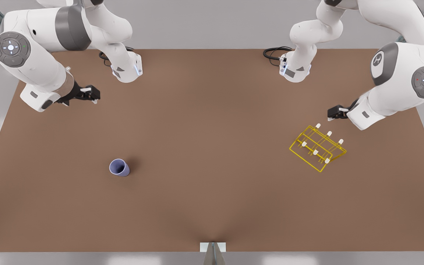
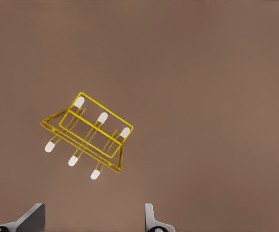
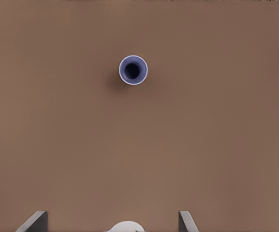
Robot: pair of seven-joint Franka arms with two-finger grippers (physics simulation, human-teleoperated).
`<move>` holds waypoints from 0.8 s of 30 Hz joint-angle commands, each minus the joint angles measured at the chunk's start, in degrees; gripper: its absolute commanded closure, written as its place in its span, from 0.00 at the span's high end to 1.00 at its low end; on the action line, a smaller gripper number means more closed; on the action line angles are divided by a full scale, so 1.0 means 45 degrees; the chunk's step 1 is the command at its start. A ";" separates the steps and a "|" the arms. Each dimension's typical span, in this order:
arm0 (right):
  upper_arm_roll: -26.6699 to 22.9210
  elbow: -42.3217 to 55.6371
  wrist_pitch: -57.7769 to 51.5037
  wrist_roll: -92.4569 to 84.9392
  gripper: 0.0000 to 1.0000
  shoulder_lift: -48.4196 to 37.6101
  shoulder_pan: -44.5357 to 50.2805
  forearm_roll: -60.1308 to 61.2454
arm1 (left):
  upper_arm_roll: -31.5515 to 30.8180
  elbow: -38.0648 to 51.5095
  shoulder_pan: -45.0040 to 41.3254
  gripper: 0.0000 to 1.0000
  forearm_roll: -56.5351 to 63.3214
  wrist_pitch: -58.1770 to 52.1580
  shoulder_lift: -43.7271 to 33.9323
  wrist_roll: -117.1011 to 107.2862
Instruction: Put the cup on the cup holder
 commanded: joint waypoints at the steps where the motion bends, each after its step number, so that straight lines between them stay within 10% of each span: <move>1: -0.0001 0.0003 0.0567 0.0313 1.00 -0.0010 -0.0013 0.0015 | 0.0006 0.0007 -0.0065 1.00 0.0020 0.0883 0.0010 0.0026; 7: -0.0020 -0.2985 0.8456 0.0508 1.00 0.3212 0.0026 0.0347 | 0.0006 0.0007 -0.0065 1.00 0.0001 0.0864 0.0010 0.0006; 24: -0.0020 -0.8161 1.5372 0.0313 1.00 0.3896 0.0222 0.0855 | -0.0013 0.0007 -0.0123 1.00 -0.0019 0.0786 -0.0009 -0.0033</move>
